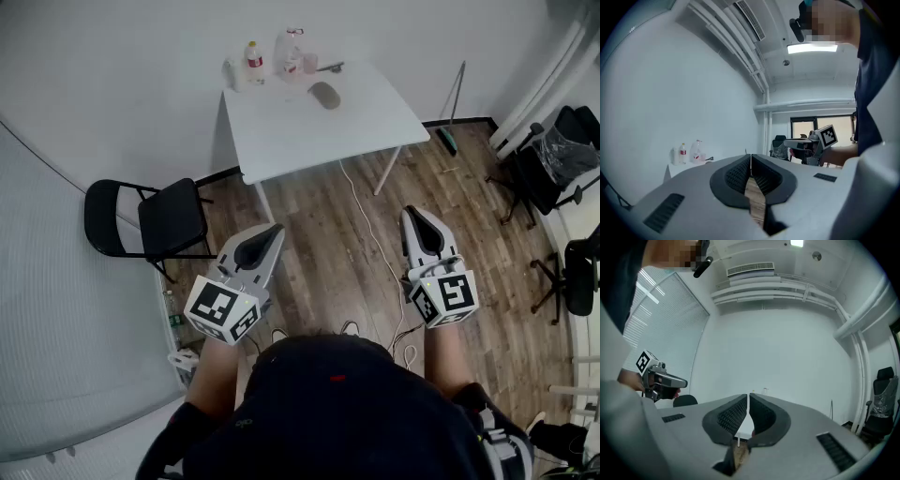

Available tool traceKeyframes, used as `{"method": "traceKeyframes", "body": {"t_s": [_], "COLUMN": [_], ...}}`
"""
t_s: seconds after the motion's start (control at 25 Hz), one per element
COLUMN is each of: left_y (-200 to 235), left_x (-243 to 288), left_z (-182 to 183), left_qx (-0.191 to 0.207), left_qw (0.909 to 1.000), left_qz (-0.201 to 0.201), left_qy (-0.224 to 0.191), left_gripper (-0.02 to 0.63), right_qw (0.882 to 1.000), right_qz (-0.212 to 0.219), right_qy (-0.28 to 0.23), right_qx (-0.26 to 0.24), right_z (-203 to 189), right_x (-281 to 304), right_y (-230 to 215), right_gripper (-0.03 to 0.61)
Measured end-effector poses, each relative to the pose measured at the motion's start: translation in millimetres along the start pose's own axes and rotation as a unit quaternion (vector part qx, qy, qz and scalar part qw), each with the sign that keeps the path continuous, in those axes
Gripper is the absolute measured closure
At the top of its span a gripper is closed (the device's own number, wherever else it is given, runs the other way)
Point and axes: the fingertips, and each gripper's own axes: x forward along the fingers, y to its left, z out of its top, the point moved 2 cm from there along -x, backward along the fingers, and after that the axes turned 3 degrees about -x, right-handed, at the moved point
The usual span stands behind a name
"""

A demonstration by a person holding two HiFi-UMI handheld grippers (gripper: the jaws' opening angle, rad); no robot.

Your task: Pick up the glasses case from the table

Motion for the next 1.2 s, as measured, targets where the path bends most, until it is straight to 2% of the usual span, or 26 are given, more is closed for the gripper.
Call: {"method": "traceKeyframes", "body": {"t_s": [0.48,0.64,0.88,1.2], "left_y": [4.6,11.7,29.6,91.1], "left_x": [-3.9,-8.3,-22.4,-72.7], "left_z": [-4.7,-5.6,-9.4,-21.3], "left_qx": [-0.005,-0.009,-0.020,-0.034], "left_qw": [1.0000,0.9999,0.9997,0.9993], "left_qz": [0.004,0.010,0.014,0.015], "left_qy": [0.007,0.003,0.000,0.007], "left_gripper": [0.591,0.591,0.591,0.591], "right_qw": [1.000,1.000,1.000,0.997], "right_qz": [0.009,-0.006,-0.003,-0.072], "right_qy": [0.001,-0.008,0.001,0.004], "right_qx": [0.005,0.013,0.009,0.003], "right_z": [-5.9,-3.0,-1.0,7.8], "right_x": [8.2,12.6,25.8,57.5], "right_y": [6.7,4.0,18.1,52.7], "right_gripper": [0.545,0.545,0.545,0.545]}}
